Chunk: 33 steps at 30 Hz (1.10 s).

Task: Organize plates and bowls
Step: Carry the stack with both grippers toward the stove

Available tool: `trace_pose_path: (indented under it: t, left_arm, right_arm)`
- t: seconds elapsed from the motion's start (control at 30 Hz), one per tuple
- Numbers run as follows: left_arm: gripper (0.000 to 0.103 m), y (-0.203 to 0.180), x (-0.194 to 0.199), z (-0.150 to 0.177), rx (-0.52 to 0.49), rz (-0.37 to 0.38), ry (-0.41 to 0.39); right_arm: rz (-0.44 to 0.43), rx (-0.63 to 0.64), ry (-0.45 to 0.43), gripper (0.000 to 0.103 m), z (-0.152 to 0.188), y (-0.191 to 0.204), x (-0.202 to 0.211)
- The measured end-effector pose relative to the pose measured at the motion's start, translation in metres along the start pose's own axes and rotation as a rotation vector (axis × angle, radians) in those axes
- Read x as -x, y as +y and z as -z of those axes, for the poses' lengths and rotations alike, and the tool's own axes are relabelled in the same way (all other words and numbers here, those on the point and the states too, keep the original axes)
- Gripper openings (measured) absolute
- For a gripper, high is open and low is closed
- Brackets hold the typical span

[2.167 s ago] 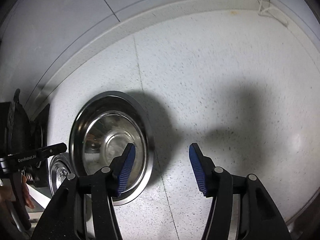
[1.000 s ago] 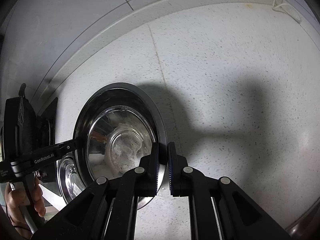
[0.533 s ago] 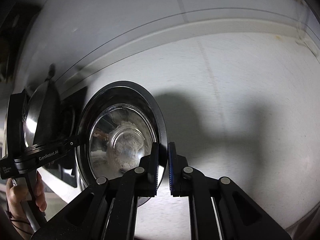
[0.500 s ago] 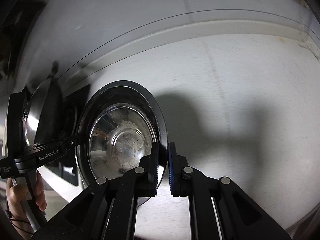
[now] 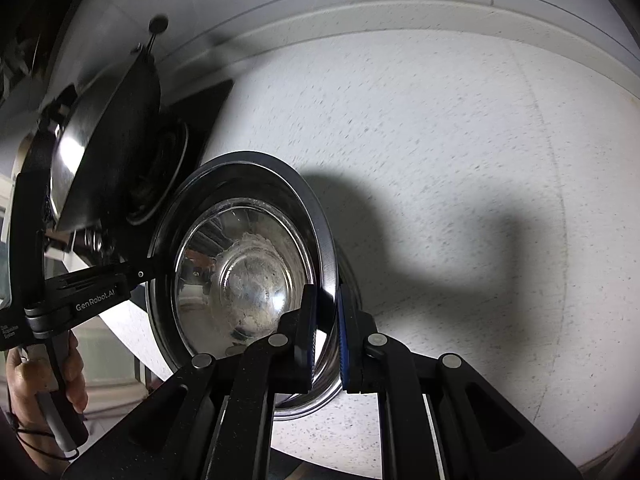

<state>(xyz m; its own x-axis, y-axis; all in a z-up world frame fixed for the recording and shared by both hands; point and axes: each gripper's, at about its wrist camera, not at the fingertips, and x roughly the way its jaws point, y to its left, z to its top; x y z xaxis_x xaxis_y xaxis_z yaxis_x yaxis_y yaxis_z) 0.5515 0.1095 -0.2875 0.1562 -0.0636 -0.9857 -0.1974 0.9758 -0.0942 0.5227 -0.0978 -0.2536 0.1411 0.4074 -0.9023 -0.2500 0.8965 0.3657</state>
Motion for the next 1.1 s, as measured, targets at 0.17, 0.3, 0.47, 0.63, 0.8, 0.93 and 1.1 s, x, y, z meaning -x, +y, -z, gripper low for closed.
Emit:
trace_pose_path:
  t: [0.17, 0.3, 0.47, 0.63, 0.8, 0.93, 1.1]
  left_arm:
    - [0.011, 0.004, -0.006, 0.007, 0.015, 0.001, 0.022]
    - [0.011, 0.002, -0.01, 0.013, 0.017, -0.001, 0.033]
    - [0.011, -0.004, -0.014, 0.014, 0.021, -0.001, 0.041]
    - [0.011, -0.004, -0.021, 0.018, 0.018, -0.002, 0.047]
    - [0.012, -0.004, -0.025, 0.017, 0.015, 0.0, 0.056]
    - [0.012, -0.006, -0.026, 0.018, 0.009, 0.003, 0.055]
    - [0.011, -0.008, -0.026, 0.016, 0.0, 0.001, 0.053]
  right_arm:
    - [0.004, 0.01, 0.023, 0.008, 0.008, 0.001, -0.004]
    - [0.011, 0.013, 0.04, 0.008, 0.008, 0.002, -0.013]
    - [0.004, 0.0, 0.059, 0.008, 0.009, -0.004, -0.018]
    - [0.008, -0.003, 0.058, 0.008, 0.01, -0.004, -0.018]
    - [0.012, -0.005, 0.059, 0.008, 0.011, -0.002, -0.019]
    - [0.015, -0.009, 0.063, 0.008, 0.012, -0.002, -0.021]
    - [0.017, -0.023, 0.071, 0.008, 0.015, -0.005, -0.023]
